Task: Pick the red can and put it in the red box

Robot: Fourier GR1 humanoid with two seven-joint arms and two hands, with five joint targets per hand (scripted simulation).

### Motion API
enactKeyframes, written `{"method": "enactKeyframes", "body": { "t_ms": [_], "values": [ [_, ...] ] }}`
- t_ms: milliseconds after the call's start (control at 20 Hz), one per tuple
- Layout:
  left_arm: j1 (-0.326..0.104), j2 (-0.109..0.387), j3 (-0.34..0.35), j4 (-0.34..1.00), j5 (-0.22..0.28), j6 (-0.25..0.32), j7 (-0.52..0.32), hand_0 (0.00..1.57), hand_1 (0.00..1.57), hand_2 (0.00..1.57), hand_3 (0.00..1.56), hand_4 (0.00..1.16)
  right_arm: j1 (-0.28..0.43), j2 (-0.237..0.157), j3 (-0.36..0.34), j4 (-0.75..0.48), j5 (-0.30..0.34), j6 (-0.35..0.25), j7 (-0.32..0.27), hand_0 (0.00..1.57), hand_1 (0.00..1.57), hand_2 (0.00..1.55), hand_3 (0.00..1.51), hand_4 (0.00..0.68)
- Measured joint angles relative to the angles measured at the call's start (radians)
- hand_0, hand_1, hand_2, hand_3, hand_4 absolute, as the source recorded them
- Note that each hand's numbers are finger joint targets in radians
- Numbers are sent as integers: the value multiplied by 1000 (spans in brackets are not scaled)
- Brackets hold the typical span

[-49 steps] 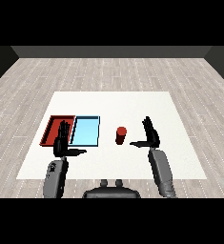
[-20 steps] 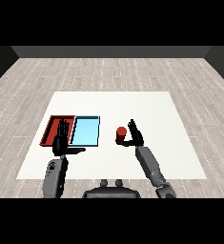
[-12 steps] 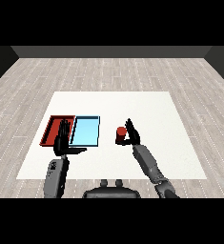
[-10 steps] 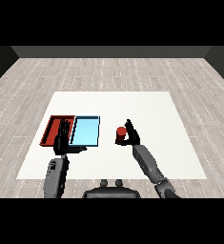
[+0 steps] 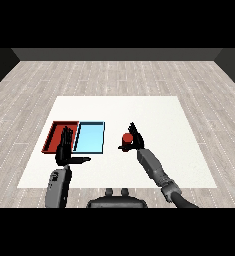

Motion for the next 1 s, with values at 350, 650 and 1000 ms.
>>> {"method": "enactKeyframes", "body": {
  "t_ms": [350,650,1000],
  "values": [
    [-16,8,16,10,14,-6,0,0,0,0,0,0,-15,0,96,19,-85,-40,-7,0,0,0,0,0],
    [-14,-4,4,24,-1,2,-19,0,0,0,0,0,-64,0,162,91,-173,-132,-24,1262,1262,1324,1280,269],
    [-12,4,8,6,2,1,-5,0,0,0,0,0,-112,0,239,136,-240,-289,-28,1467,1467,1450,1400,595]
  ]
}}
